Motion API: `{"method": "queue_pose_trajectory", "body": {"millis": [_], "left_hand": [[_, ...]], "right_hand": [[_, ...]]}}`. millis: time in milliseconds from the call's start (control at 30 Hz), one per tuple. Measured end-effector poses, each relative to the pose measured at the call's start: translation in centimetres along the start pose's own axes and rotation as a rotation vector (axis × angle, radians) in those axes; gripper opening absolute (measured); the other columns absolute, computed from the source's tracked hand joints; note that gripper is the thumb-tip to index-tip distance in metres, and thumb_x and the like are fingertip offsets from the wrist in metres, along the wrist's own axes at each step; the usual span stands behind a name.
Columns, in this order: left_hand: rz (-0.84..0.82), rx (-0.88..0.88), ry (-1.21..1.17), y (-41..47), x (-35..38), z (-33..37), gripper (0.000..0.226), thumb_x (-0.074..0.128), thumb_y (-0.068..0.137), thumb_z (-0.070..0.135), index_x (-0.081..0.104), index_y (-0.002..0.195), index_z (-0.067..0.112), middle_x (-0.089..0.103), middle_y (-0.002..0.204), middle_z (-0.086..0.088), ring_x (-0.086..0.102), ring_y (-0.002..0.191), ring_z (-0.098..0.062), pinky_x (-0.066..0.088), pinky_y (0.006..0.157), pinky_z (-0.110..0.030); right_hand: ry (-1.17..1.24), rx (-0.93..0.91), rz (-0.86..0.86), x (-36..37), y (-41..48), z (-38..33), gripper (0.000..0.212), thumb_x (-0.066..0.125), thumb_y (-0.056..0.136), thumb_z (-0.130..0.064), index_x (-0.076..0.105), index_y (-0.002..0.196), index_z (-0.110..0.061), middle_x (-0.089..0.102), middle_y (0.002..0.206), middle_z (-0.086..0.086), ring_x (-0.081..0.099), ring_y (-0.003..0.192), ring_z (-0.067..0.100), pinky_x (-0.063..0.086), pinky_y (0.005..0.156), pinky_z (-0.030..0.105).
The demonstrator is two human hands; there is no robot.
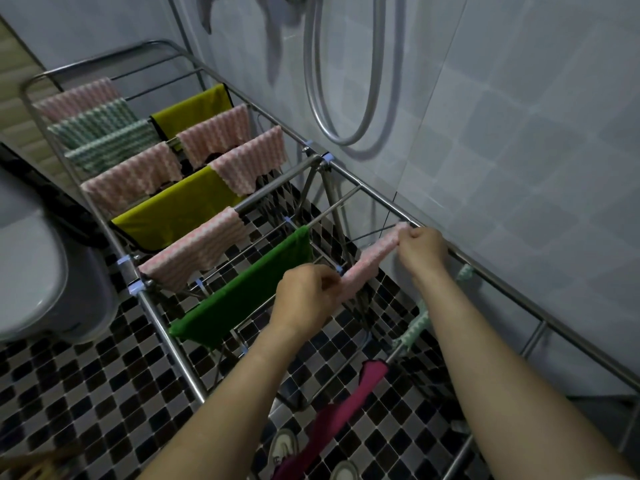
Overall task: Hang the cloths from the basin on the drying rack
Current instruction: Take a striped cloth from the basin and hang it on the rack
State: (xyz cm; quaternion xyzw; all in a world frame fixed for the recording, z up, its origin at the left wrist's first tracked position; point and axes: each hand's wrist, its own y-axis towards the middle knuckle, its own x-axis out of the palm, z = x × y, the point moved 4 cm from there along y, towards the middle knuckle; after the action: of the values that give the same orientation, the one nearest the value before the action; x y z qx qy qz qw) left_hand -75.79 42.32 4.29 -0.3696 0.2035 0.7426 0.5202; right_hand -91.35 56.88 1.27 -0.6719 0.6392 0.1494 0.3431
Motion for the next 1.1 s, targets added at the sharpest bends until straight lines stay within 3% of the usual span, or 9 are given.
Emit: {"method": "queue_pose_trajectory", "body": {"millis": [100, 200, 267, 467, 600, 867, 1000, 1100], "left_hand": [[0.028, -0.010, -0.049, 0.2, -0.5, 0.1, 0.018, 0.063, 0.091, 0.014, 0.073, 0.105, 0.018, 0.069, 0.108, 0.003, 0.060, 0.091, -0.005, 0.050, 0.082, -0.018], [0.021, 0.002, -0.037, 0.2, -0.7, 0.0, 0.017, 0.064, 0.091, 0.015, 0.073, 0.104, 0.019, 0.070, 0.104, 0.003, 0.063, 0.090, -0.009, 0.055, 0.083, -0.026], [-0.014, 0.003, -0.021, 0.0, -0.6, -0.1, 0.017, 0.064, 0.091, 0.018, 0.073, 0.105, 0.019, 0.070, 0.100, 0.003, 0.063, 0.086, -0.009, 0.056, 0.080, -0.028], [-0.003, -0.005, 0.001, -0.4, -0.2, -0.5, 0.013, 0.066, 0.090, 0.023, 0.071, 0.101, 0.020, 0.070, 0.098, 0.003, 0.065, 0.081, -0.010, 0.058, 0.075, -0.029], [0.018, 0.052, 0.086, -0.6, 0.2, -0.4, 0.017, 0.062, 0.092, 0.022, 0.069, 0.107, 0.020, 0.066, 0.103, 0.001, 0.062, 0.087, -0.012, 0.057, 0.077, -0.028], [0.010, 0.114, 0.175, -1.2, 0.6, 0.1, 0.025, 0.053, 0.097, 0.022, 0.067, 0.117, 0.018, 0.063, 0.104, -0.003, 0.060, 0.088, -0.017, 0.054, 0.078, -0.033], [-0.008, 0.103, 0.174, -1.6, 0.6, 0.2, 0.030, 0.055, 0.096, 0.018, 0.060, 0.125, 0.019, 0.063, 0.111, -0.003, 0.060, 0.095, -0.017, 0.054, 0.081, -0.031], [0.011, 0.088, 0.146, -2.5, -0.2, 0.4, 0.035, 0.058, 0.094, 0.019, 0.057, 0.129, 0.022, 0.063, 0.114, -0.002, 0.061, 0.097, -0.017, 0.054, 0.081, -0.031]], "right_hand": [[0.098, 0.071, 0.020, 0.2, 0.0, 1.4, 0.032, 0.051, 0.096, -0.029, 0.071, 0.093, -0.005, 0.073, 0.086, 0.014, 0.069, 0.077, 0.028, 0.058, 0.077, 0.041], [0.200, 0.101, -0.006, 0.5, -0.2, 1.9, 0.033, 0.053, 0.098, -0.027, 0.069, 0.095, 0.002, 0.071, 0.083, 0.014, 0.063, 0.061, 0.018, 0.048, 0.054, 0.024], [0.226, 0.080, 0.005, 0.3, -0.3, 1.7, 0.033, 0.054, 0.098, -0.029, 0.069, 0.095, 0.000, 0.070, 0.084, 0.013, 0.063, 0.062, 0.018, 0.044, 0.051, 0.021], [0.218, -0.030, 0.035, 0.1, -0.4, 0.4, 0.021, 0.063, 0.089, -0.029, 0.068, 0.079, -0.011, 0.070, 0.071, 0.007, 0.068, 0.066, 0.023, 0.060, 0.070, 0.042], [0.140, -0.023, 0.049, -0.2, -0.2, -0.3, 0.019, 0.069, 0.084, -0.025, 0.068, 0.069, -0.014, 0.072, 0.073, 0.008, 0.071, 0.072, 0.028, 0.060, 0.075, 0.044], [0.065, -0.002, 0.066, -0.2, -0.3, -0.7, 0.017, 0.060, 0.092, -0.020, 0.070, 0.100, -0.008, 0.074, 0.091, 0.011, 0.071, 0.081, 0.028, 0.060, 0.076, 0.042], [-0.113, -0.243, -0.011, -0.7, -2.9, -1.2, 0.033, 0.053, 0.096, -0.018, 0.053, 0.129, -0.018, 0.058, 0.126, 0.008, 0.063, 0.102, 0.024, 0.056, 0.085, 0.038], [-0.243, -0.486, -0.132, -0.4, -5.6, -1.6, 0.035, 0.052, 0.096, -0.016, 0.056, 0.131, -0.021, 0.050, 0.134, 0.009, 0.058, 0.108, 0.020, 0.051, 0.095, 0.031]]}}
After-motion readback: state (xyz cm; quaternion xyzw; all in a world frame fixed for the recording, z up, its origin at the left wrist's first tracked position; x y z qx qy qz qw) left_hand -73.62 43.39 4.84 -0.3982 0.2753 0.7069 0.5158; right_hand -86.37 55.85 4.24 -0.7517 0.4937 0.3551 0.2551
